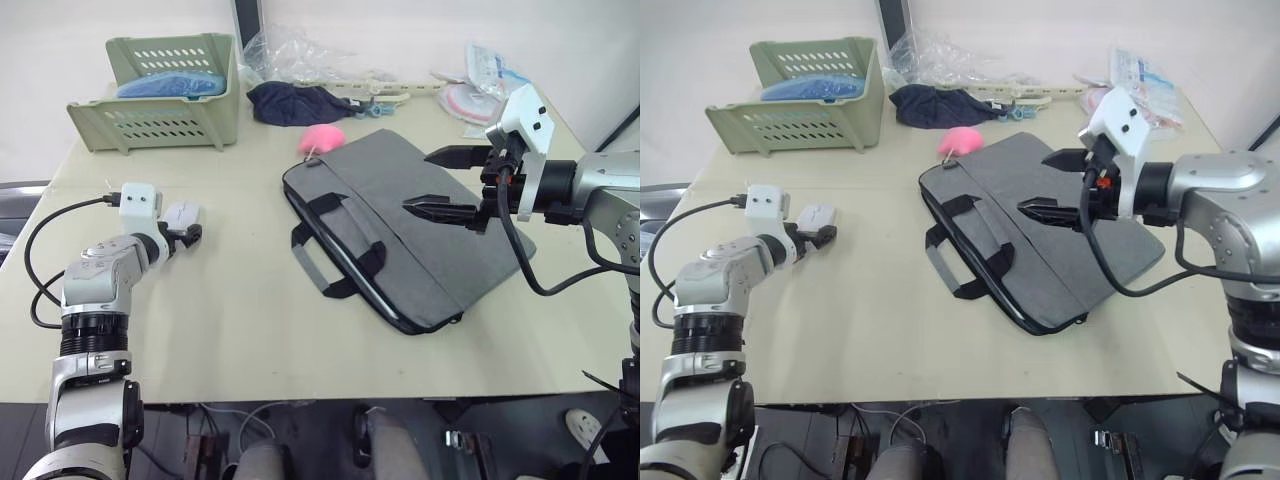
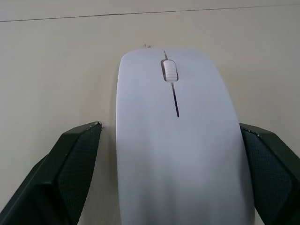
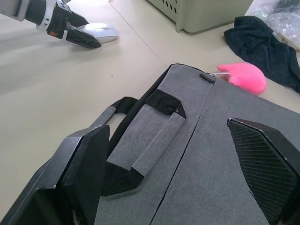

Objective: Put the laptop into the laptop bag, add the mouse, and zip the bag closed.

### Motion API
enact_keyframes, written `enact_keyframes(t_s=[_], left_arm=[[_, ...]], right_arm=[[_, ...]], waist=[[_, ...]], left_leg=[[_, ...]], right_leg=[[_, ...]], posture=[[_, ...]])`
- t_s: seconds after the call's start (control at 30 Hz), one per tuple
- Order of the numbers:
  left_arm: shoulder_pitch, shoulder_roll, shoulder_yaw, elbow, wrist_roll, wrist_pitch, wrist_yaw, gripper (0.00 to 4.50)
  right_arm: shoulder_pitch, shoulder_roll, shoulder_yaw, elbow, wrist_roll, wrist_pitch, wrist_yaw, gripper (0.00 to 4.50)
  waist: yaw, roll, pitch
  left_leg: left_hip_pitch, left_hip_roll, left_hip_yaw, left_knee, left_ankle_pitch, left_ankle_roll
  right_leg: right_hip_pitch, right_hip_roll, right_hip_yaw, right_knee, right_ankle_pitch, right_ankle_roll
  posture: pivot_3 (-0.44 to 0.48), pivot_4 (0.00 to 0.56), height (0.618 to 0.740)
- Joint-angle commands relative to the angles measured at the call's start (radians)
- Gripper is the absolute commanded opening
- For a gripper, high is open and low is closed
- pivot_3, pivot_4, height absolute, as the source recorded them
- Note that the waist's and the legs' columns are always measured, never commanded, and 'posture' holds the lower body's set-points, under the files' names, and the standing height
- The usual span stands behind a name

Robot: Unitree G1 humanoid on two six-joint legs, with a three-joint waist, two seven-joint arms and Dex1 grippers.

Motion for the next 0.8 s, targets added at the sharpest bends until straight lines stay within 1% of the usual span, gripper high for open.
enact_keyframes(t_s=[0.03, 0.1, 0.17, 0.23, 0.5, 0.53, 0.57, 0.6, 0.8], left_arm=[[0.057, -0.018, 0.02, 0.066, 0.017, 0.017, 0.031, 4.5], [0.06, -0.018, 0.018, 0.067, 0.018, 0.017, 0.029, 4.5], [0.065, -0.015, 0.01, 0.068, 0.022, 0.021, 0.025, 3.98], [0.069, -0.014, 0.004, 0.067, 0.023, 0.029, 0.02, 3.42], [0.075, -0.01, -0.001, 0.045, 0.025, 0.044, 0.011, 3.42], [0.074, -0.01, 0.0, 0.043, 0.025, 0.044, 0.011, 3.18], [0.074, -0.009, 0.0, 0.041, 0.026, 0.043, 0.012, 3.18], [0.076, -0.009, -0.001, 0.037, 0.027, 0.037, 0.012, 2.92], [0.076, -0.01, -0.002, 0.024, 0.026, 0.053, 0.012, 2.9]], right_arm=[[-0.003, -0.003, -0.051, -0.017, 0.0, -0.014, -0.019, 4.41], [-0.002, -0.003, -0.051, -0.017, 0.001, -0.013, -0.019, 4.41], [0.0, -0.001, -0.052, -0.018, 0.002, -0.013, -0.02, 4.5], [0.003, 0.0, -0.052, -0.019, 0.003, -0.014, -0.021, 4.5], [0.006, 0.002, -0.051, -0.021, 0.005, -0.013, -0.021, 4.5], [0.006, 0.003, -0.051, -0.021, 0.005, -0.014, -0.021, 4.5], [0.006, 0.004, -0.051, -0.021, 0.006, -0.013, -0.021, 4.5], [0.006, 0.004, -0.051, -0.021, 0.005, -0.013, -0.022, 4.5], [0.004, 0.009, -0.049, -0.02, 0.005, -0.013, -0.025, 4.5]], waist=[[0.0, 0.005, -0.003], [-0.001, 0.006, -0.003], [-0.002, 0.006, -0.004], [-0.001, 0.006, -0.004], [-0.001, 0.007, -0.004], [-0.001, 0.007, -0.004], [-0.001, 0.007, -0.004], [-0.001, 0.007, -0.004], [-0.001, 0.007, -0.004]], left_leg=[[0.0, 0.0, 0.0, 0.0, 0.0, 0.0], [0.0, 0.0, 0.0, 0.0, 0.0, 0.0], [0.0, 0.0, 0.001, 0.0, 0.0, 0.0], [0.0, 0.0, 0.001, 0.0, 0.0, 0.0], [0.0, 0.0, 0.0, 0.0, 0.0, 0.0], [0.0, 0.0, 0.0, 0.0, 0.0, 0.0], [0.0, 0.0, 0.0, 0.0, 0.0, 0.0], [0.0, 0.0, 0.0, 0.0, 0.0, 0.0], [0.0, 0.0, 0.0, 0.0, 0.0, 0.0]], right_leg=[[0.0, 0.0, 0.0, 0.0, 0.0, 0.0], [0.0, 0.0, 0.0, 0.0, 0.0, 0.0], [0.0, 0.0, 0.0, 0.0, 0.0, 0.0], [0.0, 0.0, 0.0, 0.0, 0.0, 0.0], [0.0, 0.0, 0.0, 0.0, 0.0, 0.0], [0.0, 0.0, 0.0, 0.0, 0.0, 0.0], [0.0, 0.0, 0.0, 0.0, 0.0, 0.0], [0.0, 0.0, 0.0, 0.0, 0.0, 0.0], [0.0, 0.0, 0.0, 0.0, 0.0, 0.0]], posture=[[0.0, 0.15, 0.74], [0.0, 0.15, 0.74], [0.0, 0.15, 0.74], [0.0, 0.15, 0.74], [0.0, 0.15, 0.74], [0.0, 0.15, 0.74], [0.0, 0.15, 0.74], [0.0, 0.15, 0.74], [0.0, 0.15, 0.74]])
